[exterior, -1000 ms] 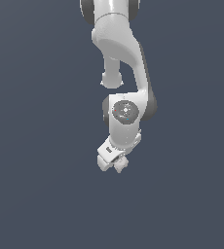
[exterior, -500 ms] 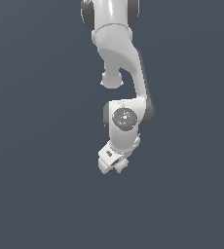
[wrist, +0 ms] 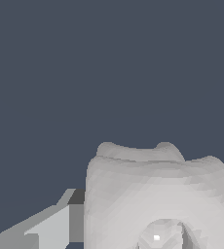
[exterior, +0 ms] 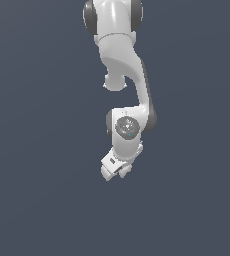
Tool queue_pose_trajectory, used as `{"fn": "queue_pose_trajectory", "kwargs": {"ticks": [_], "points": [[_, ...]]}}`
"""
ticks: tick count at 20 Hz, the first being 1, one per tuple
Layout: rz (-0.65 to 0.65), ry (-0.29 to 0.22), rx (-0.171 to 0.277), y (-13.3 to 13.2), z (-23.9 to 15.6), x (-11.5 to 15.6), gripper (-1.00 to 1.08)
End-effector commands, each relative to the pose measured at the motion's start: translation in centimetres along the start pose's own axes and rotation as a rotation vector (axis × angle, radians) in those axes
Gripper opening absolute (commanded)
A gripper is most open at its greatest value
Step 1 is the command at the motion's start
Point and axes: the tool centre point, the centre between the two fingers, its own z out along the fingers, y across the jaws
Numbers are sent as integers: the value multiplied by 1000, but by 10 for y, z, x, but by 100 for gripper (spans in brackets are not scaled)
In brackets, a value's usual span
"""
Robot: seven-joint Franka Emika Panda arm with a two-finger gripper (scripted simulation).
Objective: Pick up the object and move it to a goal position.
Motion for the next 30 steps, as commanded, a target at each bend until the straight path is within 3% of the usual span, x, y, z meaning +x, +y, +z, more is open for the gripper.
{"fn": "queue_pose_trajectory", "kwargs": {"ticks": [1, 16, 30], "points": [[0, 0, 0, 0, 0, 0, -100], [0, 0, 0, -8, -17, 7, -100], [-1, 0, -1, -68, -140, 55, -100]]}}
